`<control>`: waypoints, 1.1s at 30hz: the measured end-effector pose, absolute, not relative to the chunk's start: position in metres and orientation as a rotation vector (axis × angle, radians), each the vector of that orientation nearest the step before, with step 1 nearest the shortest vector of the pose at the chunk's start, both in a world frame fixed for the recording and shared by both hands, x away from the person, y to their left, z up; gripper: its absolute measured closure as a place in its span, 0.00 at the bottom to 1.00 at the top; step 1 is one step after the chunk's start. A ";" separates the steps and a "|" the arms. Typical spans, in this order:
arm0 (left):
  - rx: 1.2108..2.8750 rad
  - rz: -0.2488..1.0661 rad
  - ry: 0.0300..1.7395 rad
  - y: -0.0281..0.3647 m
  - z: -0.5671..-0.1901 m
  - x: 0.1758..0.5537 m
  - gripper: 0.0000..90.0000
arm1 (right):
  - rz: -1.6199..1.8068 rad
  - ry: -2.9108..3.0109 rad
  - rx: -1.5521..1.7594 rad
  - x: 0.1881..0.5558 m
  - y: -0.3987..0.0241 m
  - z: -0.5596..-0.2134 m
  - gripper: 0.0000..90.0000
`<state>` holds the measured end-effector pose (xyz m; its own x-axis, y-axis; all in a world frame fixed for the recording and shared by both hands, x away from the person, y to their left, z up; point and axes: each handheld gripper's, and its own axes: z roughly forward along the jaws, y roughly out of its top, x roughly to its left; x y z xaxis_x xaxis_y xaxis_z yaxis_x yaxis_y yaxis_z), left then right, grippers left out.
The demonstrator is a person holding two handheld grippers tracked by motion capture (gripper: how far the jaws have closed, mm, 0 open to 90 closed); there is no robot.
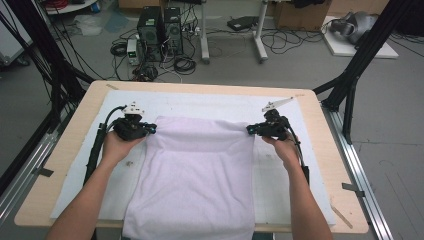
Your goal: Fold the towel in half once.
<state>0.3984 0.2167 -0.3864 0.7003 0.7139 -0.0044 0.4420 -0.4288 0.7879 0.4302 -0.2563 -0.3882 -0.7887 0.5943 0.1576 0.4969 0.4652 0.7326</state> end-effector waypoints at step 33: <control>2.109 0.379 0.911 0.227 -0.427 0.341 0.54 | 1.158 2.637 0.947 0.362 -0.240 -0.417 0.54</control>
